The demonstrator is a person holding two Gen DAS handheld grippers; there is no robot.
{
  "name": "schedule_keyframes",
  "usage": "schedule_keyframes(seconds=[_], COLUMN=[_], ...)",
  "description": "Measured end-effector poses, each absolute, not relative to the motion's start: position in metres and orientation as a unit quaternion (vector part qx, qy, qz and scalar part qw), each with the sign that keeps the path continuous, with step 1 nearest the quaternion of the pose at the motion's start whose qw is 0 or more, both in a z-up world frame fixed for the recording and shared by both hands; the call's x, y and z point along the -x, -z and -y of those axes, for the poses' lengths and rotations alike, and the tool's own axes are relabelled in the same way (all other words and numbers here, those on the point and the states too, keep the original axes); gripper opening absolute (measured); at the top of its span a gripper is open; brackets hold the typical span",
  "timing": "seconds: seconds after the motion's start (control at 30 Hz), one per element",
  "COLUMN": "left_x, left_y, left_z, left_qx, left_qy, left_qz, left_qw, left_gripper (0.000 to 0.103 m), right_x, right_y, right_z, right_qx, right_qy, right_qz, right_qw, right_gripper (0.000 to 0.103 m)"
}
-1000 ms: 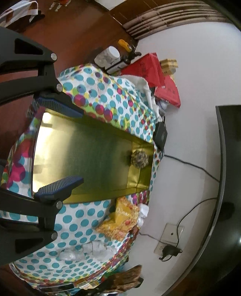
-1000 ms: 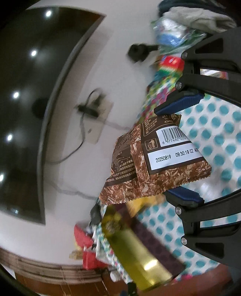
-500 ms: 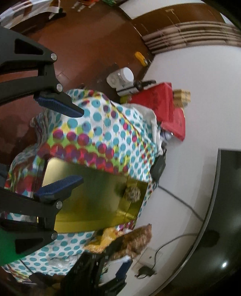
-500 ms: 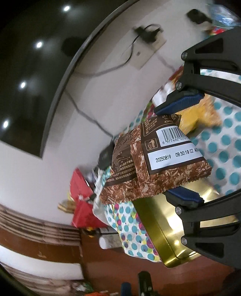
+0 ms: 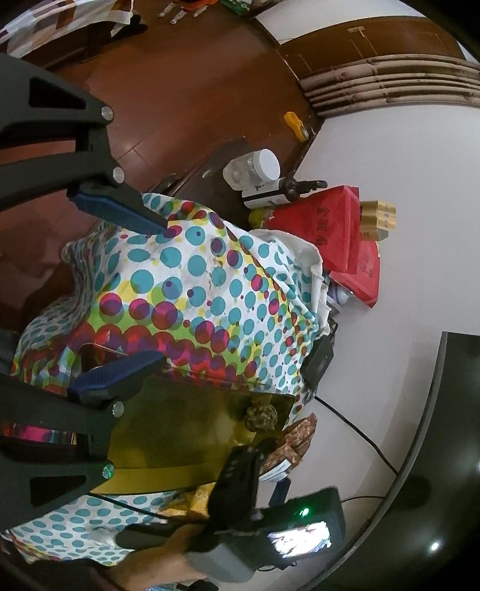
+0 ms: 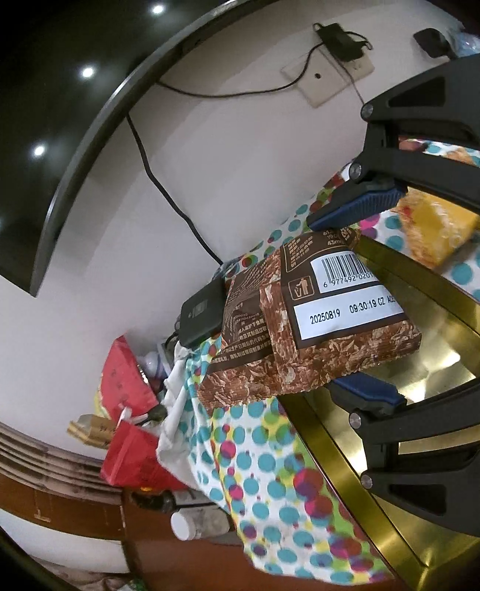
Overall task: Organize objects
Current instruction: 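Carry the brown snack bag with the right tool into the gold tray and release, then withdraw both tools from the tray back over the bedspread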
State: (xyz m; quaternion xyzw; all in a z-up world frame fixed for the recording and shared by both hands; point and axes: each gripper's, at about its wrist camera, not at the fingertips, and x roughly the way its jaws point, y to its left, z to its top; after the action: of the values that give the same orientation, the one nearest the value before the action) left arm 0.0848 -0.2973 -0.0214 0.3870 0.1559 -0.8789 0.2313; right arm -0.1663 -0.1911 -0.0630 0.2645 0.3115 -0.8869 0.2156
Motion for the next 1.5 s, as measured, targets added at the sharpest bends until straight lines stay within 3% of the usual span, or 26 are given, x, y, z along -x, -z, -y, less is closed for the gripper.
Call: schedule_keyframes(seconds=[0.33,0.77,1.1,1.5], left_x=[-0.079,-0.071,-0.07,-0.07], left_y=[0.031,0.036,0.029,0.007], left_z=[0.308,0.305,0.294,0.268], left_qx=[-0.389,-0.406,-0.405,-0.399], left_qy=[0.875,0.868,0.872,0.883], left_qz=[-0.179,-0.185,-0.175,-0.138], left_qw=[0.226,0.218,0.213,0.205], left_gripper=[0.067,0.067,0.067,0.067], right_x=[0.189,0.194,0.177,0.153], right_y=[0.09,0.092,0.075,0.036], right_z=[0.205,0.209,0.187,0.169], right_qx=[-0.274,-0.297,-0.289,-0.274], right_qy=[0.873,0.869,0.875,0.884], right_qz=[-0.345,-0.327,-0.297,-0.246], right_qw=[0.211,0.223,0.25,0.289], right_gripper=[0.069,0.074,0.088,0.088])
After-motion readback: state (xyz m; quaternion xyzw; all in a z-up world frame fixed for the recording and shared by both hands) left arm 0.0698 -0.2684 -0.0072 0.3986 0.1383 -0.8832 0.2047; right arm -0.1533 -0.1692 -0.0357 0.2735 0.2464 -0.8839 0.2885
